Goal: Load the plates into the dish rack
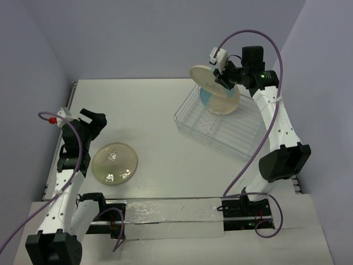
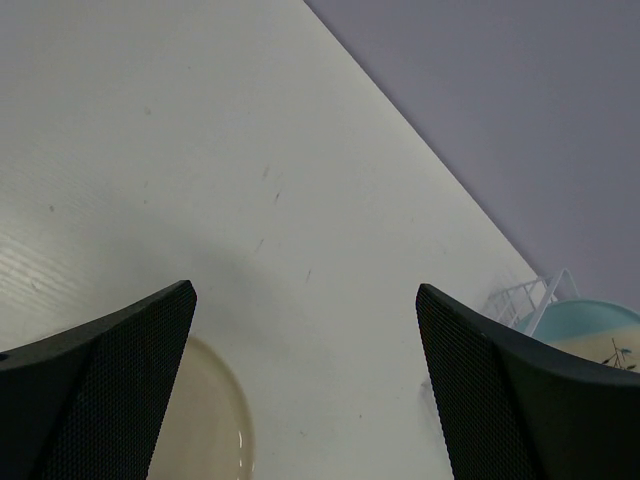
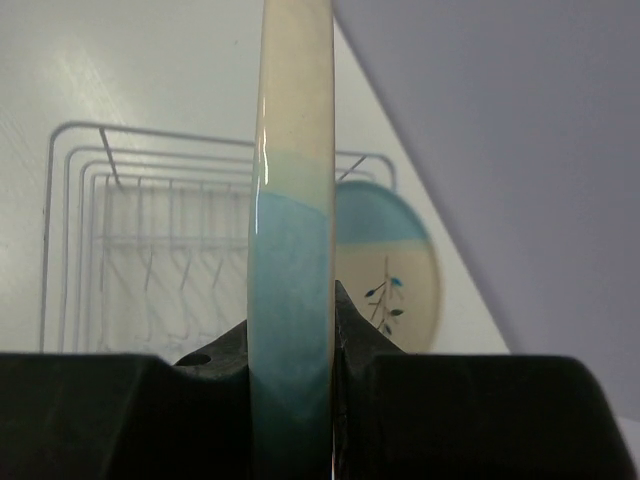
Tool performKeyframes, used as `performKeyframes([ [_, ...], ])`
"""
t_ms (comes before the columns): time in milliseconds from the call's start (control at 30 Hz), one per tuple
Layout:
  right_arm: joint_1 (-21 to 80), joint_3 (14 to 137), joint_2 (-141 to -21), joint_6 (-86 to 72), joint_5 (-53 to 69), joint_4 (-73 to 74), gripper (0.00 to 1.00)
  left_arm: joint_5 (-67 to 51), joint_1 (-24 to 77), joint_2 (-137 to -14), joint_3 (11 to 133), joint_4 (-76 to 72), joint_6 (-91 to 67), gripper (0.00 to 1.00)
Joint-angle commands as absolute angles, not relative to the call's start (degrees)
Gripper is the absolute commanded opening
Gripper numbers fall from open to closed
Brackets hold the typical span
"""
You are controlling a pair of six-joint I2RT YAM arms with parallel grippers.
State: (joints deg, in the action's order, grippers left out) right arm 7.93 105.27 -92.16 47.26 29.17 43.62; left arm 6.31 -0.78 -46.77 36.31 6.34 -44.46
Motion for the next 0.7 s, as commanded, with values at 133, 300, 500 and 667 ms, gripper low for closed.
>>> performKeyframes([
  [133,5.9,103.9,-94.8,46.8,29.1,37.5,0.0,14.3,-0.5,-42.4,35.0,11.3,-49.3,0.99],
  [300,5.8,101.0,-97.1,44.8,25.1,33.0,0.0,14.9,-0.4,-42.9,33.5,11.7,-50.0,0.99],
  [500,5.6,99.0,-98.6,44.5,25.2,31.7,0.0,16.4,-0.4,-43.2,32.4,12.2,-50.4,0.99],
  [667,5.6,96.9,-98.9,44.2,25.3,30.6,0.0,16.6,-0.4,-42.9,32.4,11.8,-49.9,0.99],
])
